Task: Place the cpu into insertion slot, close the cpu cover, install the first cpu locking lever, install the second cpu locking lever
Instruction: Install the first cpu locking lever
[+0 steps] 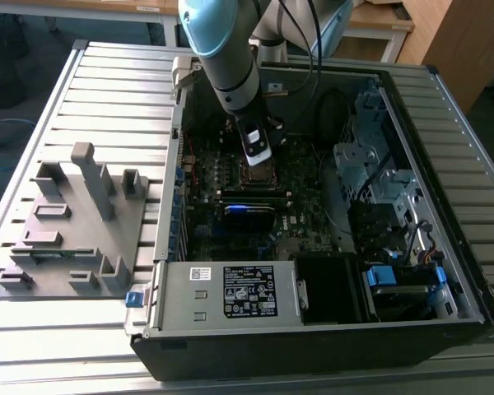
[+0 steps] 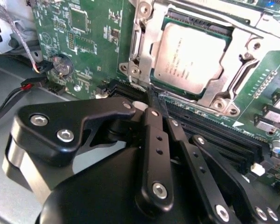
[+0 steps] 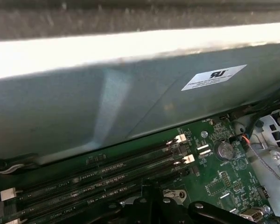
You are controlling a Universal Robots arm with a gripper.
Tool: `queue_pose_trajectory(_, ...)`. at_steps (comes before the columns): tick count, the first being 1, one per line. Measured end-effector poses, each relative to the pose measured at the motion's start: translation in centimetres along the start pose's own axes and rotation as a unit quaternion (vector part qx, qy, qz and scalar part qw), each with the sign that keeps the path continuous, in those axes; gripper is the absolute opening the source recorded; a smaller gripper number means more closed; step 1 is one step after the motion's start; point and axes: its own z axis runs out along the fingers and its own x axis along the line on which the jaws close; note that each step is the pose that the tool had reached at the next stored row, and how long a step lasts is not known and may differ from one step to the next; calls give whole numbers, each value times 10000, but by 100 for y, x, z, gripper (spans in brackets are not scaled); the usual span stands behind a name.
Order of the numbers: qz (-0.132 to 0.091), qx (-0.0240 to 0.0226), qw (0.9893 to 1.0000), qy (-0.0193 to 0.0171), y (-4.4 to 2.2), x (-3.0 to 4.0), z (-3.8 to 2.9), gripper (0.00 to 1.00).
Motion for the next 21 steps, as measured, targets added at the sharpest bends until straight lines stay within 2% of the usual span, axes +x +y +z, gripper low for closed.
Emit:
queue_pose_trajectory(4,2,-12,10000,-5,-8,6,15,10)
queue_pose_trajectory(6,25,-69,10000,8,-8,6,17,10)
queue_pose_trajectory(8,59,-149,9999,29,-9,5,16,10)
queue_pose_trajectory(10,80,-200,9998,43,-10,5,16,10)
queue_pose_trajectory(15,86,-216,9997,47,-1,-2,-5,10)
queue_pose_trajectory(21,86,-214,9997,46,47,-40,-128,10)
